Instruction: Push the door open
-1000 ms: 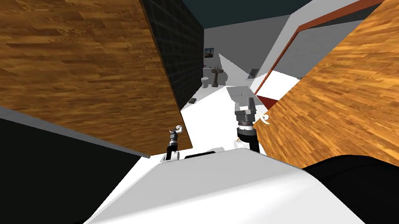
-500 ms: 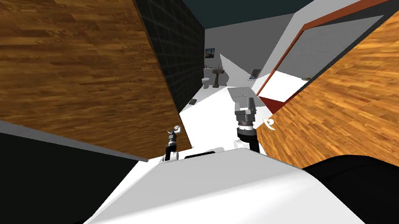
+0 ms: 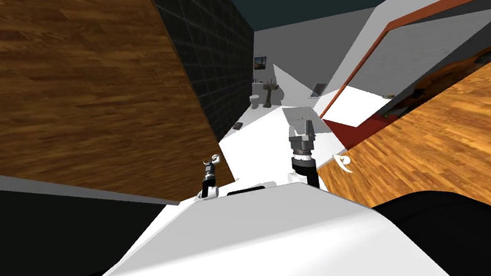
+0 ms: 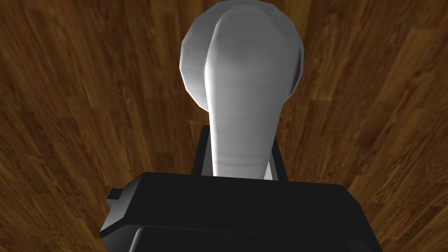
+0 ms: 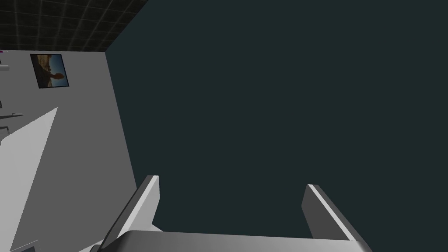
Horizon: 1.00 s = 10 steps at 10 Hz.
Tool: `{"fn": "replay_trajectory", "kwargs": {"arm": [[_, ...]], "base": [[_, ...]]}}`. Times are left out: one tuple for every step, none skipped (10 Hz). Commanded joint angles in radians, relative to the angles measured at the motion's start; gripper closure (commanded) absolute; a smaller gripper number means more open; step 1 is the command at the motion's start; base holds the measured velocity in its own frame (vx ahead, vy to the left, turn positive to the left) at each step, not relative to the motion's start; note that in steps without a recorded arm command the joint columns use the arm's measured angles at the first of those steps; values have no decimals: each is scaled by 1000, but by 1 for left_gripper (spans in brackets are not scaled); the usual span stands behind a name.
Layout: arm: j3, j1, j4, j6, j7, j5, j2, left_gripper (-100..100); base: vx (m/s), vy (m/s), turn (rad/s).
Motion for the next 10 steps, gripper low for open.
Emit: {"fn": "replay_trajectory", "kwargs": {"arm": [[6, 15, -29, 14, 0, 2, 8, 100], [27, 14, -26, 13, -8, 13, 12, 100], [33, 14, -26, 13, -10, 16, 13, 100], [45, 14, -24, 12, -14, 22, 15, 100], [56, 14, -23, 11, -18, 28, 16, 100], [68, 14, -21, 11, -22, 34, 17, 100], [80, 14, -20, 10, -26, 40, 18, 100], [92, 13, -18, 10, -30, 46, 19, 100], [104, 13, -17, 9, -34, 53, 19, 100], [122, 13, -14, 8, -40, 62, 19, 100]], "base": [[51, -19, 6], [132, -39, 63], [170, -82, 58], [160, -82, 69], [178, -68, 62], [221, -48, 67], [219, -50, 62], [212, -74, 70], [228, -93, 63], [219, -80, 108]]}}
